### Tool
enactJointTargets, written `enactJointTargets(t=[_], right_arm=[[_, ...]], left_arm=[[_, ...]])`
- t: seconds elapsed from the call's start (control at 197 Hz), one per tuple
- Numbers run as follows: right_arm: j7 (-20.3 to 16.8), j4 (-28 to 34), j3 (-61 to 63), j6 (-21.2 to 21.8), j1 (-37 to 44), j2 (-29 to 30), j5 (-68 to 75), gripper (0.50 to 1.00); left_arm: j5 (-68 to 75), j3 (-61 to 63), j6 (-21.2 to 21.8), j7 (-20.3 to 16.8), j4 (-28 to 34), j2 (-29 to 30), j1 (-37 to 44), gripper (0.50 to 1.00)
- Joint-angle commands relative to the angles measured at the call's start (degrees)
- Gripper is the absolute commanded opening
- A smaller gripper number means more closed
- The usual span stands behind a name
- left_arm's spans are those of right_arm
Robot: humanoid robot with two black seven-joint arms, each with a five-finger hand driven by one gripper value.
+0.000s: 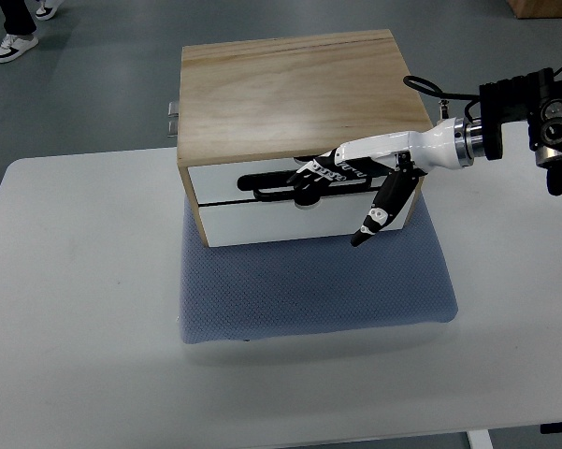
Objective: Open wood drawer with right hand
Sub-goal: 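Hook the right hand fingers around the upper drawer's black handle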
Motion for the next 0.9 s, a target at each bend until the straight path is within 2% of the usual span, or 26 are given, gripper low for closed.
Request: enactJointTargets(t=[0.0, 0.897], right_arm=[[0.0, 0.0, 0.0, 0.0, 0.1, -0.1, 0.1, 0.944], [0.0, -4.0, -1.2, 0.0, 0.8, 1.4, -0.2, 0.944]], left_arm=[[0.0, 0.0, 0.0, 0.0, 0.0, 0.0, 0.0, 1.0], [0.0, 0.0, 0.0, 0.0, 0.0, 0.0, 0.0, 1.0]])
